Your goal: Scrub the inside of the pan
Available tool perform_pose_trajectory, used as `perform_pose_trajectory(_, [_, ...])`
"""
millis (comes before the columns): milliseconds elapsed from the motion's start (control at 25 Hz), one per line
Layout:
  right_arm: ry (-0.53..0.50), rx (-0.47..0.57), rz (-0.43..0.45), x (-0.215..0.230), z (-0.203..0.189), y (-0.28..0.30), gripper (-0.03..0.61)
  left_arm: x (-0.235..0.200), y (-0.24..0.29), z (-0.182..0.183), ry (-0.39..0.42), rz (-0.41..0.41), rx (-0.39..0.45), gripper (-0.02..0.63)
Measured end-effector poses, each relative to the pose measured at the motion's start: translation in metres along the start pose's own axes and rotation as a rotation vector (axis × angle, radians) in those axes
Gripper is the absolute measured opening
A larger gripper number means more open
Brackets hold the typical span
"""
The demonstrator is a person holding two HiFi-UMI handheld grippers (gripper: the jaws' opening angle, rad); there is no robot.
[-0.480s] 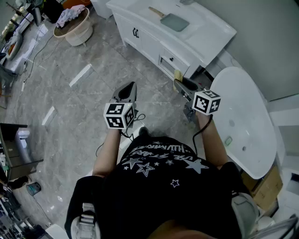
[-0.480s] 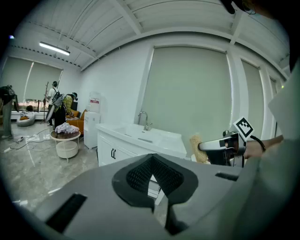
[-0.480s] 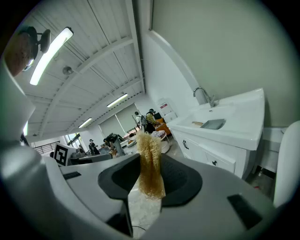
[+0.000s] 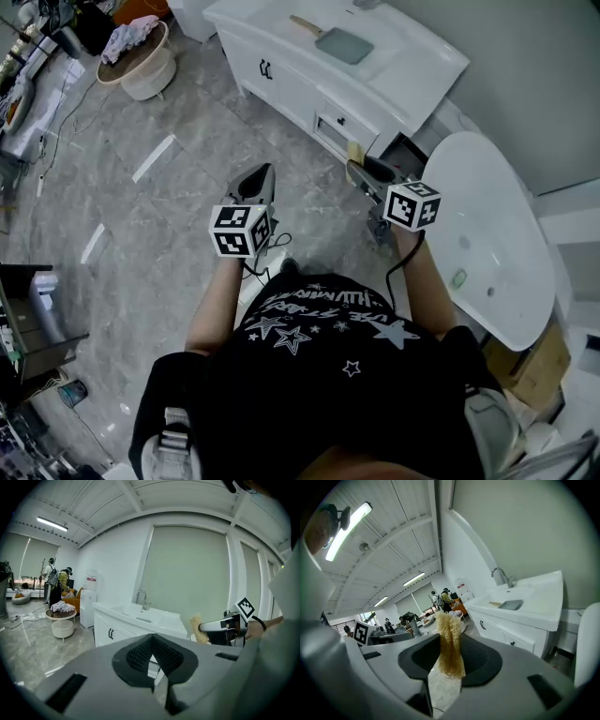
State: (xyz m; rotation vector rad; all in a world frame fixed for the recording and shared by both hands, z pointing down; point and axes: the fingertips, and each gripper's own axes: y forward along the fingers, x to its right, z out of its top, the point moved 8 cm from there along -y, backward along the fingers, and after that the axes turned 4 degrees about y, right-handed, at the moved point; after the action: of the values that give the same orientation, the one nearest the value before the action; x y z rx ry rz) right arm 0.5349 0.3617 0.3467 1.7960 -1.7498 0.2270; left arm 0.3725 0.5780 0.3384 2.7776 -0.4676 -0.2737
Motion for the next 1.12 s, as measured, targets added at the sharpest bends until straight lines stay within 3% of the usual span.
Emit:
perform_pose_trajectory(320, [0.1, 0.01, -0.005, -0.016, -0.013, 0.046, 0.143, -0.041, -0.009, -0.015, 0.006, -0.061, 0.006, 0.008])
perform_pose_trajectory(680, [0.113, 0.0, -0.021, -0.023, -0.016, 0.069, 0.147, -0.088, -0.018, -0.007, -0.01, 0.015, 0.014, 0.008])
perform_pose_trajectory(1120, [0.15, -0.008, -0.004, 0.031, 0.012, 0.137, 0.149, -0.129, 0.028, -0.005, -0.035, 0.058, -0.014, 0.008])
